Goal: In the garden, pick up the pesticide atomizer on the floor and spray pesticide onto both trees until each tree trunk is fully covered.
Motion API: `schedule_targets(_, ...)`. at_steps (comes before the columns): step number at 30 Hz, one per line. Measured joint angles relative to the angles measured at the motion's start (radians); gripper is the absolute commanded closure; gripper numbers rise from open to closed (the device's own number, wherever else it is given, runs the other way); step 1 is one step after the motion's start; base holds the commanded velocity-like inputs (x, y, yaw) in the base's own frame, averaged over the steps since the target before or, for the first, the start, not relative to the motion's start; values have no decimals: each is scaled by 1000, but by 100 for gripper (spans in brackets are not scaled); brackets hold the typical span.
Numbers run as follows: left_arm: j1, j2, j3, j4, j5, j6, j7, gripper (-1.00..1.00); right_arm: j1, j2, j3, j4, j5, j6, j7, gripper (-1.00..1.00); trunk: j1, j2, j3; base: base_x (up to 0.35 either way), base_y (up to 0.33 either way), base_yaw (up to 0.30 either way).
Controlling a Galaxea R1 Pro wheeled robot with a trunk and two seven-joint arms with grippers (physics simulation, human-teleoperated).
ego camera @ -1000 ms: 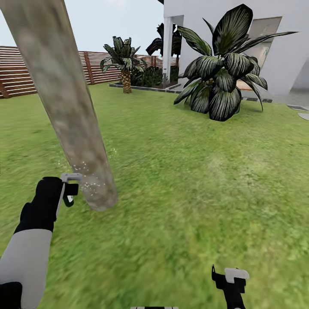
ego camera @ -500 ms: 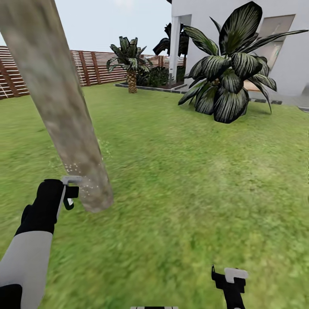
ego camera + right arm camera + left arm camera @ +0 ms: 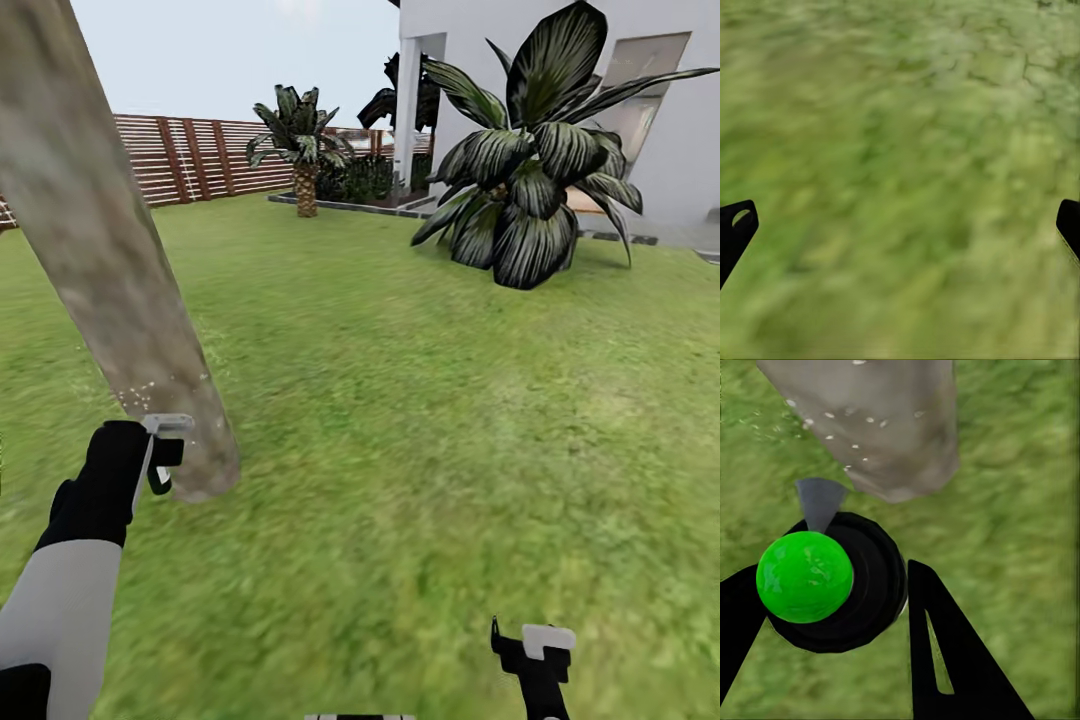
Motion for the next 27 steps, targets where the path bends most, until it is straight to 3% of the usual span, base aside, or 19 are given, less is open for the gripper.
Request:
schedule_targets(9,5,4,2,46,2,0,0,100,0,1,0,0,0,0,0,-100,0,0,0,23,-267,253)
schedule_targets(13,5,3,3,94,-3,-1,1,100,0,-1,-1,0,1,-1,0,-100,0,0,0,0,-270,29)
schedule_targets(25,6,11,6,97,-5,-2,8,100,0,-1,-1,0,1,0,0,-100,0,0,0,25,-272,32)
schedule_targets(27,31,15,36,97,-10,-3,11,100,0,0,-1,0,1,0,0,-100,0,0,0,142,-267,257)
